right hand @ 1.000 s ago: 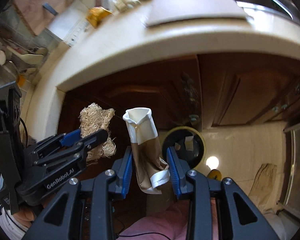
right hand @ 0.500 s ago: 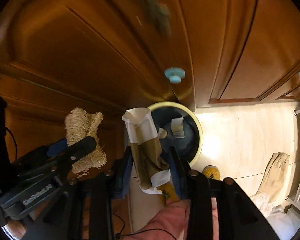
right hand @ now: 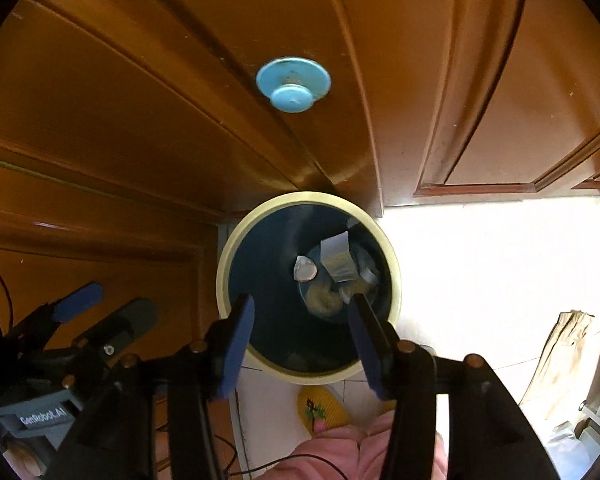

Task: Collect trash
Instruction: 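Open both grippers to drop the loofah and brown cup into the bin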

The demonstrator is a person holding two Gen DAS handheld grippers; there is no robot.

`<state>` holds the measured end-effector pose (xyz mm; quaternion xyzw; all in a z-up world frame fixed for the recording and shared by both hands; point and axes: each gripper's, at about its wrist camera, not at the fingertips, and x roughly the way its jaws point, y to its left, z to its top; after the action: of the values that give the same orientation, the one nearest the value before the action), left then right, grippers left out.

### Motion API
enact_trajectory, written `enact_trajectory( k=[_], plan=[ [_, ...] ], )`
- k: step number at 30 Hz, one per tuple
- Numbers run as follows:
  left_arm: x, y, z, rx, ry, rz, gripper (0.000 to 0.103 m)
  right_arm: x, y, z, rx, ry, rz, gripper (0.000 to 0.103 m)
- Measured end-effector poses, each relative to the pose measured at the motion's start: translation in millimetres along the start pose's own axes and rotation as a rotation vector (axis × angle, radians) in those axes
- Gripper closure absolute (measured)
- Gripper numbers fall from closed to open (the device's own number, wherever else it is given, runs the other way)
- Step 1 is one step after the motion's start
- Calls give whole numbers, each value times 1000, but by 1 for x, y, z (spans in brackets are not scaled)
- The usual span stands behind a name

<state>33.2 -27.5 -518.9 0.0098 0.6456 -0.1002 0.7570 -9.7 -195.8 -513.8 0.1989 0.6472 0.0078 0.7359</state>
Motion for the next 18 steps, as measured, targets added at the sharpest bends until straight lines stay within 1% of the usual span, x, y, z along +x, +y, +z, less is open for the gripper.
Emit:
enact_trajectory(
  k=[5, 11, 14, 18],
  plan=[
    [-7, 4, 5, -10, -24, -10, 1, -6, -5, 3, -13, 3, -5, 53],
    [-28, 3, 15, -15, -68, -5, 1, -22, 4, 11, -16, -11, 1, 53],
    [-41, 2, 18, -21, -87, -4, 1, -37, 7, 13, -18, -18, 7, 53],
    [-70, 1, 21, -24, -114, -14, 1, -58, 14, 13, -35, -35, 1, 53]
  ],
)
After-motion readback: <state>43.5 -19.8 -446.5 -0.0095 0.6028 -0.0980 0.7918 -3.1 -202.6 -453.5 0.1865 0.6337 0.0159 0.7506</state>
